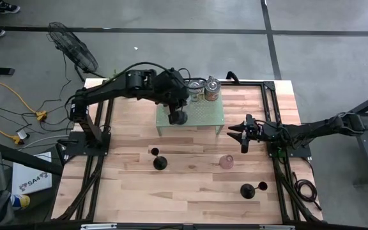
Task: Pick & Place candle stick holders
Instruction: Put the left black candle holder on the shelf
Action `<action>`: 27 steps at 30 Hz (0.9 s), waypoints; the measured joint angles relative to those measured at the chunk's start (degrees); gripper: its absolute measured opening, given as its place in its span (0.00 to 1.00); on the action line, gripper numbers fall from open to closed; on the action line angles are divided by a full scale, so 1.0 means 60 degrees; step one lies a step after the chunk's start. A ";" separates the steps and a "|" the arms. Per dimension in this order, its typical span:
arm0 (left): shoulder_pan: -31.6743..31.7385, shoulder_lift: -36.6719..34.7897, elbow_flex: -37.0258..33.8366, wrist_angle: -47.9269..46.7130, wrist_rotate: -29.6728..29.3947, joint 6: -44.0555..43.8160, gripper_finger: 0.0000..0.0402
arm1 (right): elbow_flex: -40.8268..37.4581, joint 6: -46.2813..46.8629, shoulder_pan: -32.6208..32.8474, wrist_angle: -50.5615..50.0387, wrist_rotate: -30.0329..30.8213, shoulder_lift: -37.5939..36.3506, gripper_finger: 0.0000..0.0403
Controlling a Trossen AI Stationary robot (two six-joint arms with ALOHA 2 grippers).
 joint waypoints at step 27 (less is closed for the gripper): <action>0.0507 -0.0011 -0.0814 0.0198 0.0687 0.0233 0.01 | 0.0000 -0.0003 0.0004 0.0000 0.0000 0.0000 0.37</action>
